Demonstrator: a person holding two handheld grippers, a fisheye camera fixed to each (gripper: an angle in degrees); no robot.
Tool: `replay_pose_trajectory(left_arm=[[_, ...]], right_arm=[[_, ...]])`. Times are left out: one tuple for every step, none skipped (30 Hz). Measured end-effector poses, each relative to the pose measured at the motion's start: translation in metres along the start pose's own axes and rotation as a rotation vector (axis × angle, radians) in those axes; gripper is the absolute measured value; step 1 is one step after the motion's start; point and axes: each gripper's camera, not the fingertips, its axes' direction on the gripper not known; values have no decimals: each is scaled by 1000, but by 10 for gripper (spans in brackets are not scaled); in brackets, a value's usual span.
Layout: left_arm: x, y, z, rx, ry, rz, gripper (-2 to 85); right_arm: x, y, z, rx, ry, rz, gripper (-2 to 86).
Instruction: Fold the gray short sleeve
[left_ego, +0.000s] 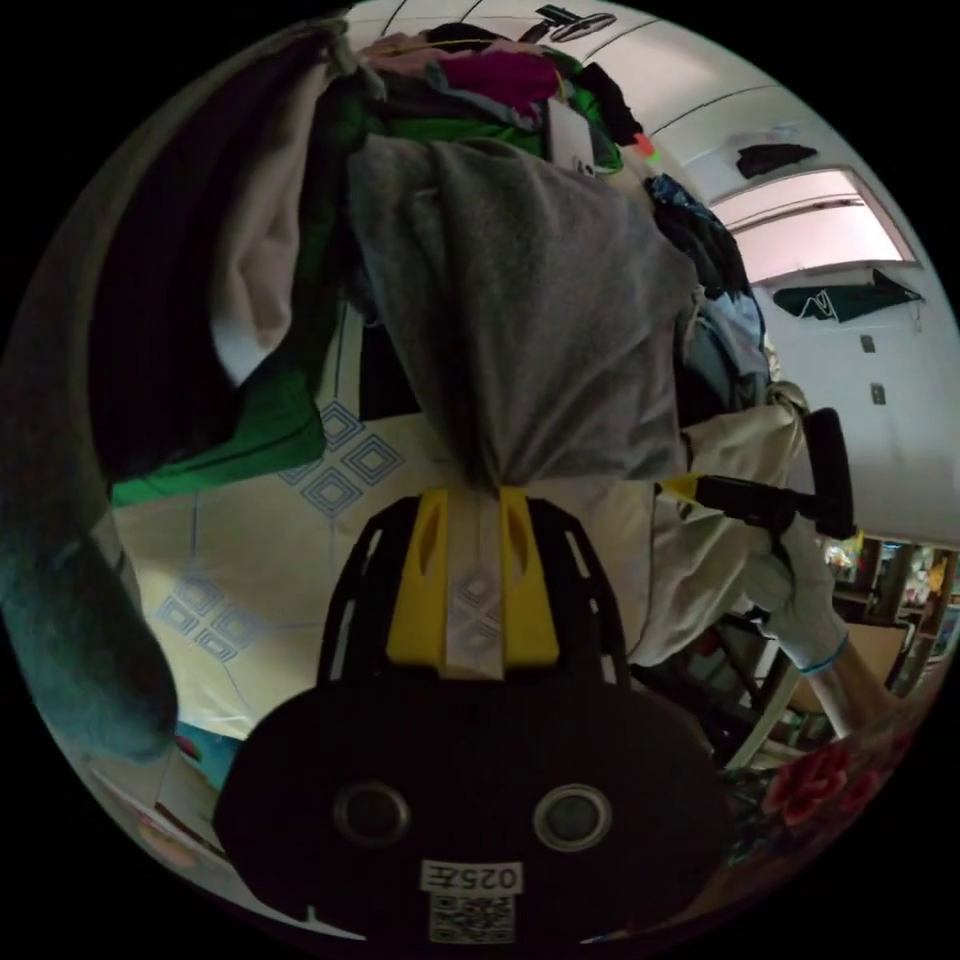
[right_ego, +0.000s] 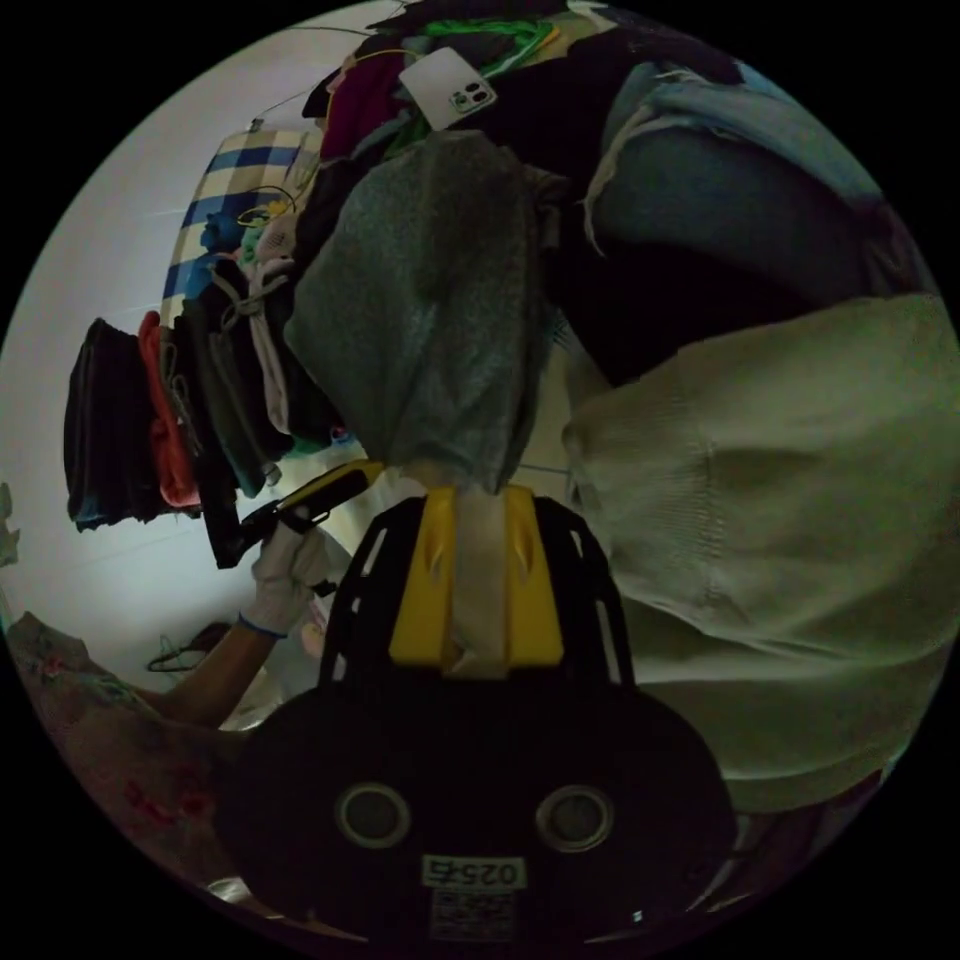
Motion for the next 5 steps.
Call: replay_pose_trajectory(left_arm=[[-12, -9, 8, -16, 12, -20, 61], [-24, -20, 17, -31, 46, -25, 62], [-30, -25, 21, -36, 53, -35, 57], [-39, -36, 28, -35, 47, -47, 48], [-45, -45, 33, -39, 36, -37, 32]], right_arm=[[12, -1, 6, -6, -8, 23, 99], [25, -3, 13, -3, -45, 39, 99], [32, -4, 17, -2, -59, 52, 100], [44, -8, 24, 17, -67, 70, 93], [55, -12, 31, 31, -58, 87, 78]])
